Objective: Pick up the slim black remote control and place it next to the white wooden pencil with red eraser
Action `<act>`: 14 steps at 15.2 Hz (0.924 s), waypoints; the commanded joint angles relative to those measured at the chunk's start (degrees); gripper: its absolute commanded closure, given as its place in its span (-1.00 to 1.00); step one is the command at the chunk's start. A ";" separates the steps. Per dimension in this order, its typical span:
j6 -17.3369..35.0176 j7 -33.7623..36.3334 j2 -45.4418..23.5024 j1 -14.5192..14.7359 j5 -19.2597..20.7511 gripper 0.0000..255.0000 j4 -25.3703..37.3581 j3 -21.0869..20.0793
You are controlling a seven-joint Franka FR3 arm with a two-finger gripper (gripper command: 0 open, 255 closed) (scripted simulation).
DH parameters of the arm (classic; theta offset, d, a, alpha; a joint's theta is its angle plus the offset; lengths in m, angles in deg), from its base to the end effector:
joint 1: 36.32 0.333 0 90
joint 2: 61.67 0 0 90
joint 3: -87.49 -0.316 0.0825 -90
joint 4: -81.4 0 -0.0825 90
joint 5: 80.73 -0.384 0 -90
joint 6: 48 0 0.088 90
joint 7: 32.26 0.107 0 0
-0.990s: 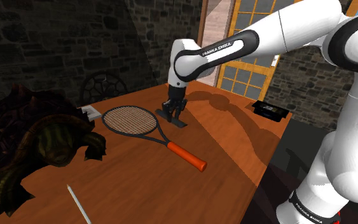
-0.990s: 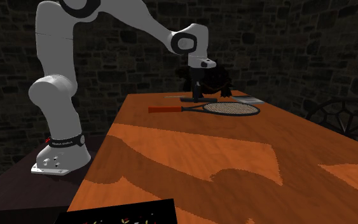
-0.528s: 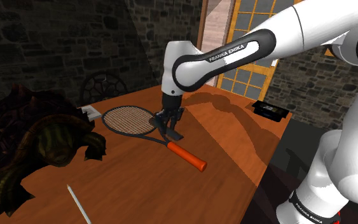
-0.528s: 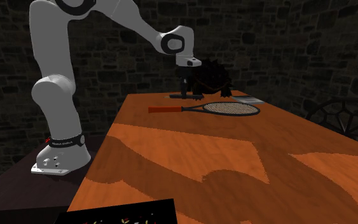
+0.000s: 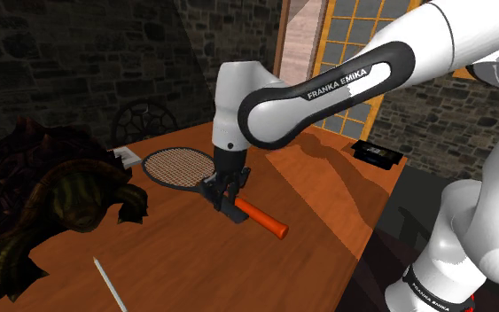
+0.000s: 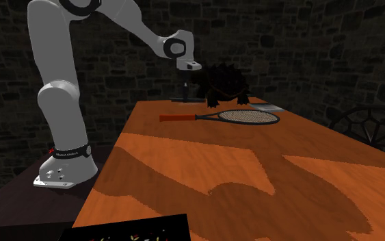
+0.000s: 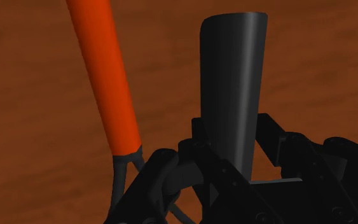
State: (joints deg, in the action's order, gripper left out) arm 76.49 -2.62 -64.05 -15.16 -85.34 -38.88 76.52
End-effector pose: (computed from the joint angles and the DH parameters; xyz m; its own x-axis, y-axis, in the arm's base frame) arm 0.4685 0.2971 0.4039 0.9999 -0.0009 -0.0106 -0.0018 -0.9967 -0.0809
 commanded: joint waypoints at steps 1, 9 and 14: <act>0.10 3.05 -0.48 1.47 0.30 1.00 0.59 -1.33; 0.44 14.81 -2.62 7.37 1.95 1.00 3.02 -6.35; 0.02 22.44 -5.70 11.33 3.95 1.00 6.70 -9.08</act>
State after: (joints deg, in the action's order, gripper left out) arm 76.23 18.13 -69.30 -4.69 -81.75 -32.42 68.02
